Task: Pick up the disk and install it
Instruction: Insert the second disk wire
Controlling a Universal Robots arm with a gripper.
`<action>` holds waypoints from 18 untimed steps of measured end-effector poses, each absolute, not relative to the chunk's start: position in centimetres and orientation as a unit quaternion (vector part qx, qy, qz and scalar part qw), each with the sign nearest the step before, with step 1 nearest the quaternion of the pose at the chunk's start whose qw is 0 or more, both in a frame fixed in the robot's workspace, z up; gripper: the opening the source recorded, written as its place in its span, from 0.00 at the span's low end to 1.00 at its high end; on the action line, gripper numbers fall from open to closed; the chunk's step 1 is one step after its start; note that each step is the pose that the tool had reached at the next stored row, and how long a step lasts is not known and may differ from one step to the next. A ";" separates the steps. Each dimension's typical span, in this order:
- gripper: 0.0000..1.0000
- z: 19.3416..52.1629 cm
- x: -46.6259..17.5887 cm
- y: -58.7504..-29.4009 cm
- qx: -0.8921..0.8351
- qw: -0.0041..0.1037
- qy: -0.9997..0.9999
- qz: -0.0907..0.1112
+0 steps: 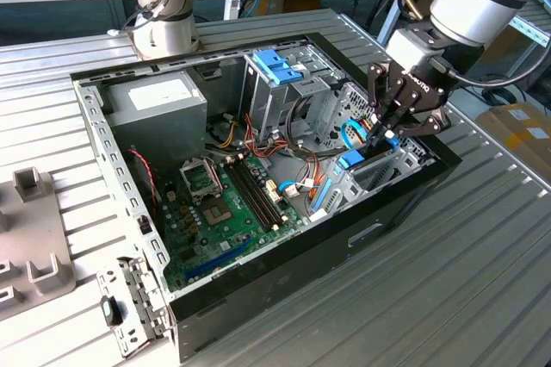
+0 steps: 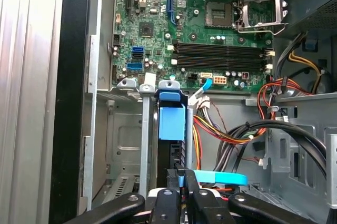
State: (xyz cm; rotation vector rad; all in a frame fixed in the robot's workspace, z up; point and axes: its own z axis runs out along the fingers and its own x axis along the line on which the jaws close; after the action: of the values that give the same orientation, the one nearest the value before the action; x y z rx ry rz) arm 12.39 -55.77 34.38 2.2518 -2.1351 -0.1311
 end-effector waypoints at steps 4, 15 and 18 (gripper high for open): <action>0.16 34.0 12.4 -55.8 0.725 0.018 -0.687 -0.042; 0.17 33.5 12.4 -55.8 0.725 0.017 -0.687 -0.043; 0.24 33.6 12.4 -55.8 0.725 0.018 -0.687 -0.042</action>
State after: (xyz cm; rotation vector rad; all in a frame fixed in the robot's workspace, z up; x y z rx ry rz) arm 12.39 -55.77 33.57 2.2519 -2.1353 -0.1316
